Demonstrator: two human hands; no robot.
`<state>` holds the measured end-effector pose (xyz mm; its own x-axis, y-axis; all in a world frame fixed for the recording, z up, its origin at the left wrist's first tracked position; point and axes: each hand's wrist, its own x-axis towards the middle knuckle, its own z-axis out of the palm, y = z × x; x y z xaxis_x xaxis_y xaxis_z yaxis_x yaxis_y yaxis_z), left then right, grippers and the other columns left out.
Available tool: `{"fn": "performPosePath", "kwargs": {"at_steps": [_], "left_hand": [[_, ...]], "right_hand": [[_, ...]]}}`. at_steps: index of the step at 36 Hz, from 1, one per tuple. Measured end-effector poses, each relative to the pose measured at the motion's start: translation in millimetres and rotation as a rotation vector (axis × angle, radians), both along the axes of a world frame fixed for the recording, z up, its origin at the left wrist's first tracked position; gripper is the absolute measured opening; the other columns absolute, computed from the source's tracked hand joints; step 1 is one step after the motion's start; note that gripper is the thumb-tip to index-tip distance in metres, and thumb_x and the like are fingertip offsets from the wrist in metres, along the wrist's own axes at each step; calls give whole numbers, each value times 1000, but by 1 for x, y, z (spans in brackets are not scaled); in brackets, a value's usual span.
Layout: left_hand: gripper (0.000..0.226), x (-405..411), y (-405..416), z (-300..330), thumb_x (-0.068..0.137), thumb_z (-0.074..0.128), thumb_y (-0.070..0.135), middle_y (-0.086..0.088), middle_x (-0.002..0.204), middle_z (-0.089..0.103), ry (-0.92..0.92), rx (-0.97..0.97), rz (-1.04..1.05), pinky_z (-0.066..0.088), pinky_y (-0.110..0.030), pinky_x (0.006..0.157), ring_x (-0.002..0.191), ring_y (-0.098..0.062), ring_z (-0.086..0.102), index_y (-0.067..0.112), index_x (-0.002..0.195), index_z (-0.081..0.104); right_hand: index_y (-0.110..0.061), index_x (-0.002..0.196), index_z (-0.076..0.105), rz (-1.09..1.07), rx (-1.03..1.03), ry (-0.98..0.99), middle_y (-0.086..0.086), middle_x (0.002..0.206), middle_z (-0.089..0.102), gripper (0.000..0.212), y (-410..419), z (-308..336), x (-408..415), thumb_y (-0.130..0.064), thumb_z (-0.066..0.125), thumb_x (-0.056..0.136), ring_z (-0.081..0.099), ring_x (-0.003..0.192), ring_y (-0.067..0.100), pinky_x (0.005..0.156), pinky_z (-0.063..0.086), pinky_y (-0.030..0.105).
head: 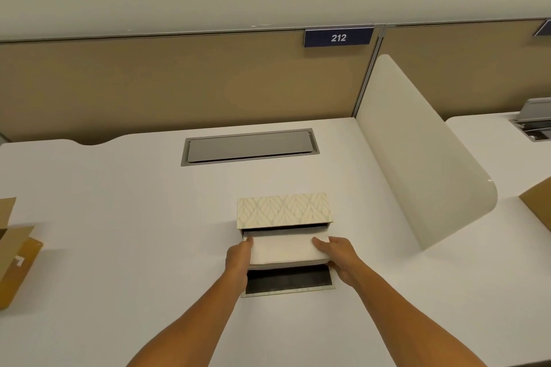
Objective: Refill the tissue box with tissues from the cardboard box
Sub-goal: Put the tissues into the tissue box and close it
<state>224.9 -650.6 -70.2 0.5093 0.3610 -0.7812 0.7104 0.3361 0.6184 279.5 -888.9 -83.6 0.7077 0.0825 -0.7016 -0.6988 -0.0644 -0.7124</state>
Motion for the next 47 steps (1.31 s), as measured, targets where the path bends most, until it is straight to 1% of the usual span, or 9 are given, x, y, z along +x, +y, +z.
{"fn": "performPosePath", "kwargs": {"at_steps": [9, 13, 17, 22, 25, 29, 35, 41, 47], "left_hand": [[36, 4, 0, -4, 94, 62, 36, -14, 111, 60, 10, 31, 21, 48, -46, 104, 108, -32, 57, 6, 112, 55], [30, 1, -2, -8, 95, 62, 39, -7, 92, 58, -1, 98, 13, 49, -38, 93, 82, -21, 54, 11, 87, 54], [35, -2, 1, -9, 93, 63, 41, -10, 103, 61, 3, 112, -27, 50, -43, 100, 101, -28, 58, 8, 102, 58], [38, -6, 9, -7, 90, 66, 47, -8, 86, 59, -10, 193, -115, 54, -44, 90, 79, -21, 56, 12, 77, 57], [36, -8, 15, -7, 91, 65, 44, -9, 93, 61, -29, 207, -141, 53, -42, 86, 90, -26, 58, 8, 94, 62], [52, -12, 27, -5, 98, 51, 33, -13, 142, 51, -122, 116, 72, 40, -50, 109, 127, -32, 48, 11, 144, 41], [64, 11, 46, 15, 98, 37, 59, -7, 153, 41, -239, 192, 76, 35, -51, 114, 137, -31, 41, 22, 150, 32], [58, 41, 47, 33, 101, 49, 39, -8, 158, 36, -296, 403, -284, 39, -43, 108, 141, -30, 39, 28, 153, 27], [56, 46, 46, 36, 103, 49, 20, -9, 155, 41, -321, 468, -475, 45, -40, 104, 139, -28, 41, 24, 155, 28]], "right_hand": [[-9, 149, 39, -87, -37, 20, 13, 144, 51, 83, 5, -3, 3, -25, 85, 82, 56, 123, 32, 107, 51, 47], [-12, 148, 41, -81, -94, 10, 12, 148, 49, 82, 9, -1, 2, -29, 85, 82, 52, 128, 32, 111, 47, 48], [-11, 148, 42, -77, -148, -4, 11, 149, 49, 80, 11, 0, 1, -30, 85, 82, 50, 130, 32, 110, 46, 45], [-13, 147, 44, -68, -110, 5, 10, 143, 54, 76, 10, 0, 0, -30, 82, 84, 53, 128, 32, 112, 46, 48], [-13, 144, 48, -75, -94, 20, 10, 140, 55, 62, 9, 1, 1, -24, 74, 89, 54, 125, 31, 110, 47, 49], [-7, 136, 51, -182, -97, -3, 15, 125, 57, 41, 4, 9, 4, -10, 51, 95, 53, 98, 25, 84, 49, 37], [-24, 154, 34, -275, -160, -239, 10, 156, 42, 49, 1, 36, 28, -28, 42, 107, 43, 139, 33, 117, 37, 52], [-30, 156, 34, 78, -252, -428, 7, 160, 37, 57, 18, 66, 50, -44, 51, 103, 39, 144, 28, 113, 38, 44], [-22, 157, 33, 308, -390, -447, 5, 163, 34, 59, 23, 69, 55, -22, 54, 103, 35, 148, 28, 117, 36, 42]]}}
